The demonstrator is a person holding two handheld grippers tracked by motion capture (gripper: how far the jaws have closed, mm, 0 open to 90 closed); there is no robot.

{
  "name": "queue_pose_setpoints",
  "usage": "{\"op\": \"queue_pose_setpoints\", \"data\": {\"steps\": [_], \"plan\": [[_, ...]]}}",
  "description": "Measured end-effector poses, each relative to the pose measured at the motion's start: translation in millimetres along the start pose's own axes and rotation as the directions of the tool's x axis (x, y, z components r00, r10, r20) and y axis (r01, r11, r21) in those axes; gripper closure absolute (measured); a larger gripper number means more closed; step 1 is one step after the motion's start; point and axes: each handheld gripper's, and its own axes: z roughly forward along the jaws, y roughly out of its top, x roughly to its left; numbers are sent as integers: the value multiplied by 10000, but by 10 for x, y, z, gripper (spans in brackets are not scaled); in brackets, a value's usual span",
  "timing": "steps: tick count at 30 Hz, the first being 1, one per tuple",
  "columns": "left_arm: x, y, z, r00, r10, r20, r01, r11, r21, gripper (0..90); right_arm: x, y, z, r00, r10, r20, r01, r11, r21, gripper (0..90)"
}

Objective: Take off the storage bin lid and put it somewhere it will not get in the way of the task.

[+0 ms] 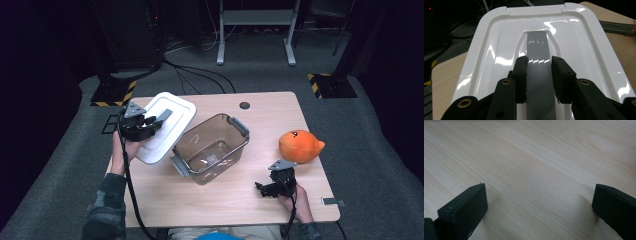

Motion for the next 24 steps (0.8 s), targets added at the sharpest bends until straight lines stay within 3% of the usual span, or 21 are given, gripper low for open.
{"op": "queue_pose_setpoints", "data": {"steps": [13,24], "plan": [[214,-165,-19,9962,-578,-648,592,9981,194,665,1,0,0,10000,4,3,-4,10000,3,0],[400,-360,15,9854,-1094,-1301,1162,9921,462,665,7,-1,-2,10000,51,44,-51,10000,11,0]]}}
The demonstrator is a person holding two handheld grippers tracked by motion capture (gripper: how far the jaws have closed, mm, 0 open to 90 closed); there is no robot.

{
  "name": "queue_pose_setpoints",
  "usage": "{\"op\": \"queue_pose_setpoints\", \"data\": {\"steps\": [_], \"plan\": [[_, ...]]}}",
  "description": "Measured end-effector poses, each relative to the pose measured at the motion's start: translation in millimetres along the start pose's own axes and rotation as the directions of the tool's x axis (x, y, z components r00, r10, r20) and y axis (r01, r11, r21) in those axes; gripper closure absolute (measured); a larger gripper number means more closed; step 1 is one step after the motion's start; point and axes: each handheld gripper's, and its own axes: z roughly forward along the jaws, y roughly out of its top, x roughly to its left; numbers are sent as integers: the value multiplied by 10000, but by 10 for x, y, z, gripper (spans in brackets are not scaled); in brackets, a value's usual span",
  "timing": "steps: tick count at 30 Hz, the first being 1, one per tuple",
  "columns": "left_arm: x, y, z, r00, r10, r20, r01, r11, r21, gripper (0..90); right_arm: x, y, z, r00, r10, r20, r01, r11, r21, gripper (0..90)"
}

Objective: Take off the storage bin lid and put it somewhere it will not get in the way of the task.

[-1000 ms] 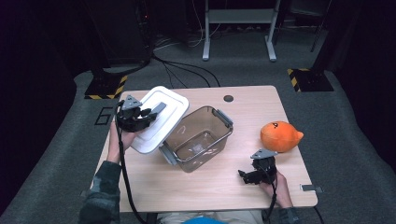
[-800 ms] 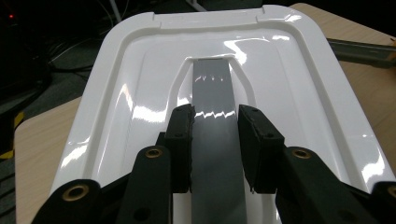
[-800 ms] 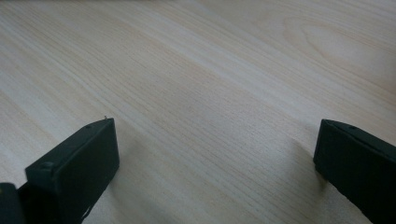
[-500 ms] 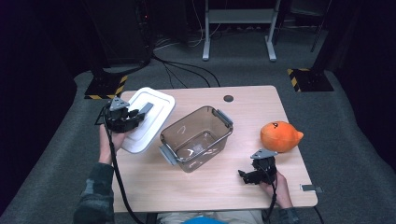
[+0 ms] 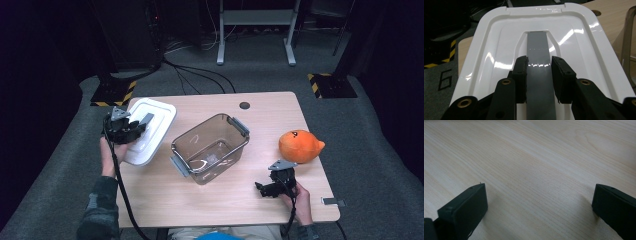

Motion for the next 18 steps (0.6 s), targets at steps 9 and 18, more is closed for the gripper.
{"op": "queue_pose_setpoints", "data": {"steps": [9,18], "plan": [[113,-140,83,9989,-417,-217,421,9990,170,665,5,-1,-1,10000,8,36,-8,10000,-8,0],[194,-272,163,9954,-805,-528,826,9958,387,665,6,-3,-1,10000,1,45,-1,10000,-21,0]]}}
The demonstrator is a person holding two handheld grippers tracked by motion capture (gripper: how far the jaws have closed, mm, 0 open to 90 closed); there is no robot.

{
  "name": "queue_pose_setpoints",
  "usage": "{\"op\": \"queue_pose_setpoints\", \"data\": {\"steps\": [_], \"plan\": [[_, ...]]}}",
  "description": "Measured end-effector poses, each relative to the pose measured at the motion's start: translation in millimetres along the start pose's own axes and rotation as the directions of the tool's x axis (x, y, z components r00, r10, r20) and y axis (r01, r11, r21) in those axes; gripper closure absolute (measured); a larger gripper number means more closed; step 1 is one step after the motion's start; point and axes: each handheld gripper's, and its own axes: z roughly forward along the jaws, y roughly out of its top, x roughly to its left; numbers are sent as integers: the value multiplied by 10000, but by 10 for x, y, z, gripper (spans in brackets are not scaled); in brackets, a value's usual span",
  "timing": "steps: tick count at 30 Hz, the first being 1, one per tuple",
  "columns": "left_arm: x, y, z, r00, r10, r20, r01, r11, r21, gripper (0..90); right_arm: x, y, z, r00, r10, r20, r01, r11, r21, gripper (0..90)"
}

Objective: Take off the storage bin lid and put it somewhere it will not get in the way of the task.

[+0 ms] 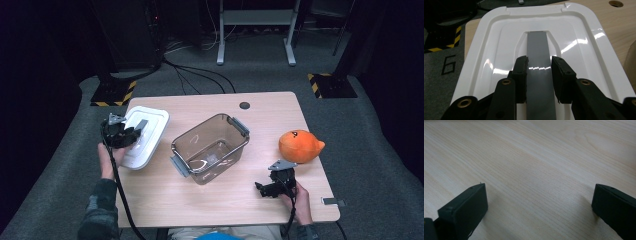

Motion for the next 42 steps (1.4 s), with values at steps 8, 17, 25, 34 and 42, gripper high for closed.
{"op": "queue_pose_setpoints", "data": {"steps": [8,17,25,34,42], "plan": [[48,-123,115,9991,-378,-196,384,9989,280,665,0,0,0,10000,-3,0,3,10000,-1,0],[102,-243,215,9971,-617,-442,643,9960,617,665,0,0,1,10000,6,1,-6,10000,0,0],[127,-346,301,9940,-938,-569,990,9904,962,665,0,0,0,10000,3,0,-3,10000,3,0],[131,-418,378,9925,-973,-738,1060,9865,1249,665,0,0,0,10000,8,-5,-8,10000,7,0],[146,-544,463,9863,-1340,-964,1467,9792,1401,665,1,1,0,10000,18,-1,-18,10000,4,0]]}}
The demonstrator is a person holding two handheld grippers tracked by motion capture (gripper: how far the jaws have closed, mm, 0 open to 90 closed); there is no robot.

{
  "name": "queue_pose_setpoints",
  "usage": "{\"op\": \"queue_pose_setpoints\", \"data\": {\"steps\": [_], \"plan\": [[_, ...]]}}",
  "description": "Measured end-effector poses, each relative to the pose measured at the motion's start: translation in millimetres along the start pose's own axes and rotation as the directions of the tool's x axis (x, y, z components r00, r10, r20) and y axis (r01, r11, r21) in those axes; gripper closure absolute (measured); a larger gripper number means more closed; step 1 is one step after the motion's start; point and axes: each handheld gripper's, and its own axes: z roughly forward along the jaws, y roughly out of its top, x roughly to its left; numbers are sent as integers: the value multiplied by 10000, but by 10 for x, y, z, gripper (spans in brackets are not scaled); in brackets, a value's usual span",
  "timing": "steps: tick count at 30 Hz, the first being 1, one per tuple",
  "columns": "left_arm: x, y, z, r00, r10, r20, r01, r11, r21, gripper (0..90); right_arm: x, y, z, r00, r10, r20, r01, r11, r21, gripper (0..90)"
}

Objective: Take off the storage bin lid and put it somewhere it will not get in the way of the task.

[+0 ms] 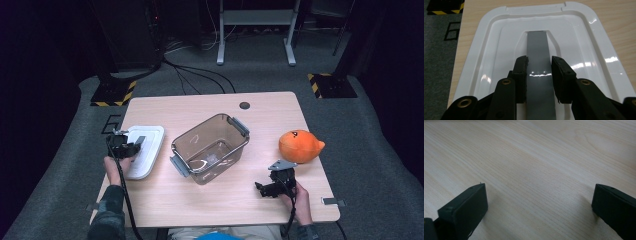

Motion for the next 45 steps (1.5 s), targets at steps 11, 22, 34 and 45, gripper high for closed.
{"op": "queue_pose_setpoints", "data": {"steps": [11,22,34,45], "plan": [[15,-81,98,9989,-256,-391,262,9995,160,665,-1,0,0,10000,-6,-5,6,10000,6,0],[-15,-124,210,9973,-378,-624,403,9984,400,664,-2,1,1,10000,-15,-10,15,10000,9,0],[-38,-107,286,9937,-505,-1004,528,9984,207,659,-1,1,1,10000,0,-18,0,10000,13,0],[-23,-108,287,9948,-536,-867,564,9980,302,533,-2,1,1,10000,-1,-19,1,10000,14,0]]}}
